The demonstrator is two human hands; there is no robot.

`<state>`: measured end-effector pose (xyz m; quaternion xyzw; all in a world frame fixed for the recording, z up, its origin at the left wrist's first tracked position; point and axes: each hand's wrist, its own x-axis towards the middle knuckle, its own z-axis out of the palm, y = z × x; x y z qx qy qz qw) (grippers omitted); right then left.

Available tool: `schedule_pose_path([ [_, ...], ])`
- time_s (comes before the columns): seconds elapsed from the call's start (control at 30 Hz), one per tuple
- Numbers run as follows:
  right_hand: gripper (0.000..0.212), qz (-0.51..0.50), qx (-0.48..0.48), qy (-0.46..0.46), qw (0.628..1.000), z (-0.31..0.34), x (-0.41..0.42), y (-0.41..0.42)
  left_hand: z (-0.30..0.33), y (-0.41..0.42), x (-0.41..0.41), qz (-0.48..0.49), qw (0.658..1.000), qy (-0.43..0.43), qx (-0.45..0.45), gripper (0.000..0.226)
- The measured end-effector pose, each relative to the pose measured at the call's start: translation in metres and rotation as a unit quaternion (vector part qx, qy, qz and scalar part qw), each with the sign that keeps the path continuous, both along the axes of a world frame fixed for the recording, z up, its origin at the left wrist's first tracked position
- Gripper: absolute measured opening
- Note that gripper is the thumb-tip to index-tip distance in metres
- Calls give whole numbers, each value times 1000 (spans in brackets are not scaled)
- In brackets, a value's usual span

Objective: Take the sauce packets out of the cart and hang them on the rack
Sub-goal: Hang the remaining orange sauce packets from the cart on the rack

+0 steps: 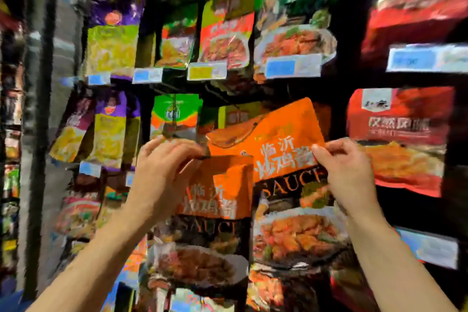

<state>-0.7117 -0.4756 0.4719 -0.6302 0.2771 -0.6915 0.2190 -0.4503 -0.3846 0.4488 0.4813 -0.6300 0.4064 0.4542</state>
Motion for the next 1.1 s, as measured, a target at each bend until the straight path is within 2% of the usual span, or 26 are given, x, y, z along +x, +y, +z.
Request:
schedule_pose_path([
  [0.1,12,6,40,-29,999,22,-4,-23,32,-38,-18,-42,999,8,23,18],
  [0.23,13,35,89,-87,992,36,4,-45,59,-72,-31,-73,997,-3,40,24],
  [0.4,13,35,93,-155,983,43,13,-56,68,-99,-41,-98,991,-43,78,29],
  [0.6,12,61,67,-188,978,32,1,-56,62,-113,-45,-122,987,-100,44,27],
  [0.87,18,43,24,-238,970,38,4,-55,56,-118,-53,-151,986,-49,42,33],
  [1.1,13,-17,23,-225,974,40,12,-63,52,-128,-57,-161,986,-29,41,26],
])
